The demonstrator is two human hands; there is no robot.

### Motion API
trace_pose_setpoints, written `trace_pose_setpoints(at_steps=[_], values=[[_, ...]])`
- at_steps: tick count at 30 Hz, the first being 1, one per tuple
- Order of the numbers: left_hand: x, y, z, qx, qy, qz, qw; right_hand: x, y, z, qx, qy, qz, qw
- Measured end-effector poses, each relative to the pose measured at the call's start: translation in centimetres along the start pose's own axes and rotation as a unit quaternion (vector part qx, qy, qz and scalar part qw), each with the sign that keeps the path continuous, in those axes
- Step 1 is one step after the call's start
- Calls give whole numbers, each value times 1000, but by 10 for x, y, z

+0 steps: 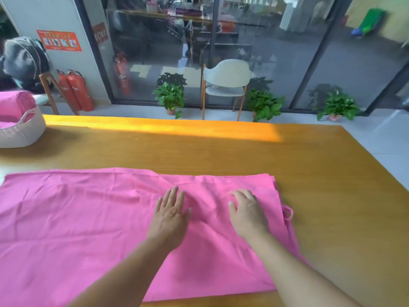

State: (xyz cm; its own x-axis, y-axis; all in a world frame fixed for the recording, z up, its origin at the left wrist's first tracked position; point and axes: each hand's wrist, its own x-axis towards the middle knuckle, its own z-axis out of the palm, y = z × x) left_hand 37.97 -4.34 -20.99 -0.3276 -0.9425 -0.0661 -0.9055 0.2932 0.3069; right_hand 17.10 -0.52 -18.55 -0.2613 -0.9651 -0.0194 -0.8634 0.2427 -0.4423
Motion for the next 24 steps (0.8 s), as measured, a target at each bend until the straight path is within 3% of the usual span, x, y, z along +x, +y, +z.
trace_pose_setpoints(at_steps=[4, 6, 11, 14, 16, 20, 24], values=[[30, 29, 4, -40, 44, 29, 998, 30, 38, -22, 28, 99, 93, 990], [43, 38, 8, -36, 54, 29, 997, 47, 54, -35, 60, 113, 155, 980], [81, 77, 23, -11, 24, 35, 999, 95, 89, -54, 56, 6, 256, 965], [97, 96, 30, 1, -5, 45, 999, 109, 101, -53, 52, -52, 231, 970], [104, 101, 32, -2, -21, 35, 999, 113, 107, -51, 69, -53, 204, 975], [113, 89, 26, -31, 28, -4, 999, 121, 119, -50, 92, -31, 185, 978], [113, 63, 17, -14, 69, 35, 997, 123, 121, -47, 98, -7, 169, 981]])
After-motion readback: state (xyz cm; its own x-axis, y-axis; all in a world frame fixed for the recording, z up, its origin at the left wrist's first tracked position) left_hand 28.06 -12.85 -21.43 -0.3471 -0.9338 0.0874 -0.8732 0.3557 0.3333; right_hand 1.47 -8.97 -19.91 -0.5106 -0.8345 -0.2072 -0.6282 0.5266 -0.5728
